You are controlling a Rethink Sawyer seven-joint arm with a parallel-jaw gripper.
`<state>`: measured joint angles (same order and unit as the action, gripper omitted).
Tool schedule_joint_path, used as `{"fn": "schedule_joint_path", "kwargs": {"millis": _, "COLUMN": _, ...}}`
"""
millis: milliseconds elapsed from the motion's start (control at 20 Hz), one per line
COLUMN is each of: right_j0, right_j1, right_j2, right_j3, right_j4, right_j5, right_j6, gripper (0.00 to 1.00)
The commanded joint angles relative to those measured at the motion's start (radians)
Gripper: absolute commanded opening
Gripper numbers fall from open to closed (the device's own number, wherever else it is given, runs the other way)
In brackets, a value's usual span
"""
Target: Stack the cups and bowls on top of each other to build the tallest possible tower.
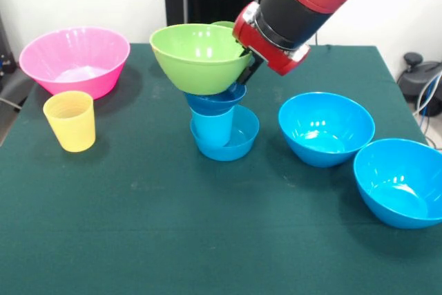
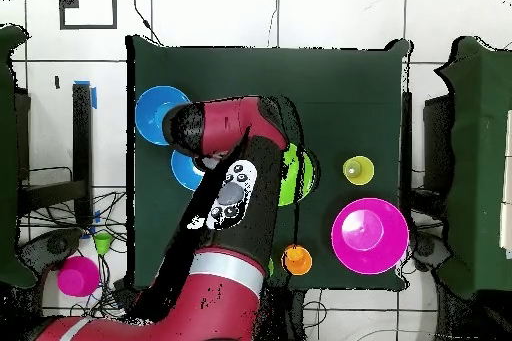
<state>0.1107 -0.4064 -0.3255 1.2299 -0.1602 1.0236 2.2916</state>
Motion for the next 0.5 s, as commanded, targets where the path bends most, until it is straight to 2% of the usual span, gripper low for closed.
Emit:
{"fn": "schedule_joint_path", "kwargs": {"millis": 50, "right_j0": 0.019, "right_j1": 0.046, "right_j2": 0.019, "right_j3": -0.061, "right_j4": -0.039, "right_j5": 0.023, "right_j6": 0.087, "gripper": 0.00}}
{"fn": "schedule_joint_path", "kwargs": {"millis": 250, "right_j0": 0.013, "right_j1": 0.063, "right_j2": 0.035, "right_j3": -0.062, "right_j4": -0.016, "right_j5": -0.007, "right_j6": 0.087, "gripper": 0.00}}
{"fn": "schedule_joint_path", "kwargs": {"millis": 500, "right_j0": 0.010, "right_j1": 0.060, "right_j2": 0.050, "right_j3": -0.063, "right_j4": 0.005, "right_j5": 0.019, "right_j6": 0.076, "gripper": 0.00}}
